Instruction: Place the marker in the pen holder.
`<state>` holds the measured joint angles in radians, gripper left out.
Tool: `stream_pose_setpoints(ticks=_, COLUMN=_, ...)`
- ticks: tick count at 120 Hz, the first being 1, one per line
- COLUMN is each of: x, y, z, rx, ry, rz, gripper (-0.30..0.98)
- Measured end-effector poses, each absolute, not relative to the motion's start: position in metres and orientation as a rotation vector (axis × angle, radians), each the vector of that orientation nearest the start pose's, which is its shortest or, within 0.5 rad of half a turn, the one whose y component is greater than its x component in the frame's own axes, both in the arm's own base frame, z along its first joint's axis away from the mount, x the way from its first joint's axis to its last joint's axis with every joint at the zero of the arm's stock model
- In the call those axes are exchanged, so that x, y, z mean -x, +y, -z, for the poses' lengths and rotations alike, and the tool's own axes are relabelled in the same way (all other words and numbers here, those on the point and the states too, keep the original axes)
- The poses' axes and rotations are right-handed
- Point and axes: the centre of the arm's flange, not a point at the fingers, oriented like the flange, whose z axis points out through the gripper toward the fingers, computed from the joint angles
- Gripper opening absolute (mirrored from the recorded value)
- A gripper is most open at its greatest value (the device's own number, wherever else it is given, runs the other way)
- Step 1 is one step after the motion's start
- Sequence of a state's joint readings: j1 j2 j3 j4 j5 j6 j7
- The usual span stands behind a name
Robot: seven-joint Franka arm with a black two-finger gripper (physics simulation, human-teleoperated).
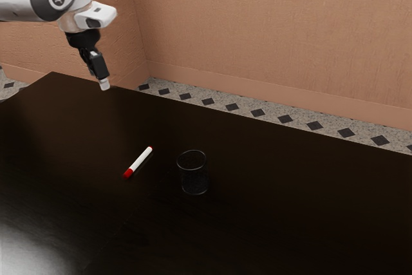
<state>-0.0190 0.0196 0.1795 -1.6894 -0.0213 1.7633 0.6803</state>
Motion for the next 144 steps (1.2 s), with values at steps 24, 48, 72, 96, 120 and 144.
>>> stream_pose_setpoints(ticks=24, x=-0.57, y=0.088, z=-0.559, rx=3.008, ry=0.909, rz=0.053, gripper=0.69)
stream_pose_setpoints(ticks=48, x=-0.558, y=0.036, z=-0.467, rx=3.042, ry=1.009, rz=-0.099, gripper=0.69)
stream_pose_setpoints(ticks=72, x=-0.571, y=0.036, z=-0.415, rx=3.045, ry=0.917, rz=-0.055, gripper=0.68)
stream_pose_setpoints(ticks=96, x=-0.58, y=0.072, z=-0.393, rx=3.078, ry=0.738, rz=-0.013, gripper=0.69)
stream_pose_setpoints(ticks=120, x=-0.623, y=0.087, z=-0.36, rx=3.08, ry=0.633, rz=-0.019, gripper=0.58)
stream_pose_setpoints(ticks=144, x=-0.639, y=0.118, z=-0.31, rx=3.147, ry=0.47, rz=-0.077, gripper=0.35)
